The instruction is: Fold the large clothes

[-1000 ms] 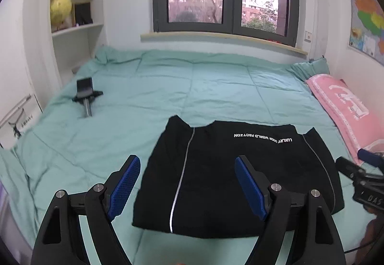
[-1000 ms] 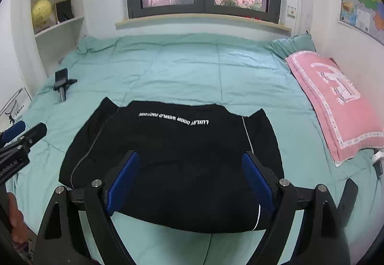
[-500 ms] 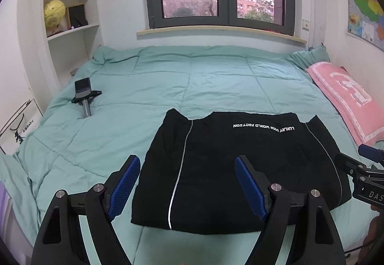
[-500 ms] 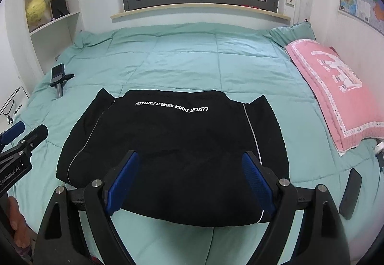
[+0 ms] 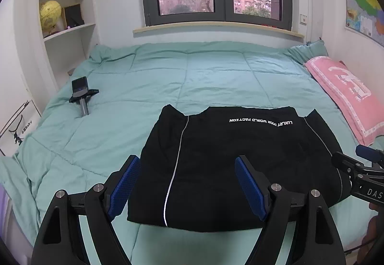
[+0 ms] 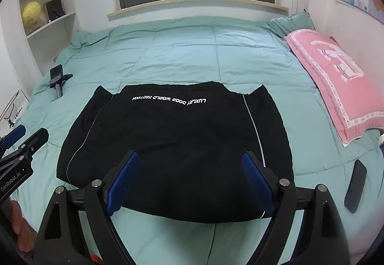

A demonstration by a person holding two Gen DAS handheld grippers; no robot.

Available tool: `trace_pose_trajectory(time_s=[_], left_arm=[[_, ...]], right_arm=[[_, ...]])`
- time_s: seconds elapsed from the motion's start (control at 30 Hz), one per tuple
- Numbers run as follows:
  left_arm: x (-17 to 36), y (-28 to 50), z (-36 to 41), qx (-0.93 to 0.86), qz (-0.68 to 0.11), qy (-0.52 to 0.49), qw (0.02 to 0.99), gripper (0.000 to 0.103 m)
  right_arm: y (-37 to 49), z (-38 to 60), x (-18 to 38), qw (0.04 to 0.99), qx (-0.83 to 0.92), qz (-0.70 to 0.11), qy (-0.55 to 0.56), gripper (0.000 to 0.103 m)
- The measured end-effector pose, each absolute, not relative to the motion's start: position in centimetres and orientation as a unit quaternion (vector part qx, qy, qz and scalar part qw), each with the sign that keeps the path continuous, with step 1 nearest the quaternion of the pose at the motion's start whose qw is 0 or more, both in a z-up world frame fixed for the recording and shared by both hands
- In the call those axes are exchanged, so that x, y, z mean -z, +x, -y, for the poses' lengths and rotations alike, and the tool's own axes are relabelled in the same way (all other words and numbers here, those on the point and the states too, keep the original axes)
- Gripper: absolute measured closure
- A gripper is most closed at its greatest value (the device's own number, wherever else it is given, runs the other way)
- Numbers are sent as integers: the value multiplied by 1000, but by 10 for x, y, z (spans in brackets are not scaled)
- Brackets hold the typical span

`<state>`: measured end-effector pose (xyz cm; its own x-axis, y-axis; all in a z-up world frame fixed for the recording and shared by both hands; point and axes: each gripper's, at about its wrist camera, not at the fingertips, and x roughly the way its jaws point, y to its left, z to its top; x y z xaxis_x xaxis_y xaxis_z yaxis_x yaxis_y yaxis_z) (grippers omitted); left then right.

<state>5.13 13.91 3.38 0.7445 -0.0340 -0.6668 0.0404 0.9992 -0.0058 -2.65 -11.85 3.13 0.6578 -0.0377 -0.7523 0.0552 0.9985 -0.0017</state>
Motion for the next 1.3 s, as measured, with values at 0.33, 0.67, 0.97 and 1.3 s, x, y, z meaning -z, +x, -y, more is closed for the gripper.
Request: trace_pose_trajectory(time_s=[0.33,0.67,0.97,1.3], left_arm=[[-31,50,-135,22,-362,6,932,21],[-26,53,-139,18,-370,2,929,21],[-24,53,-138,19,-371,4,928,21],[-23,53,-137,19,-374,6,927,21]], right_arm=[[-26,121,-28,908,27,-417,12,14],[-25,126,-26,906,27,-421,12,14],[-24,126,-22,905,25,-425,12,14],[-23,128,-19,903,26,-428,15,14]])
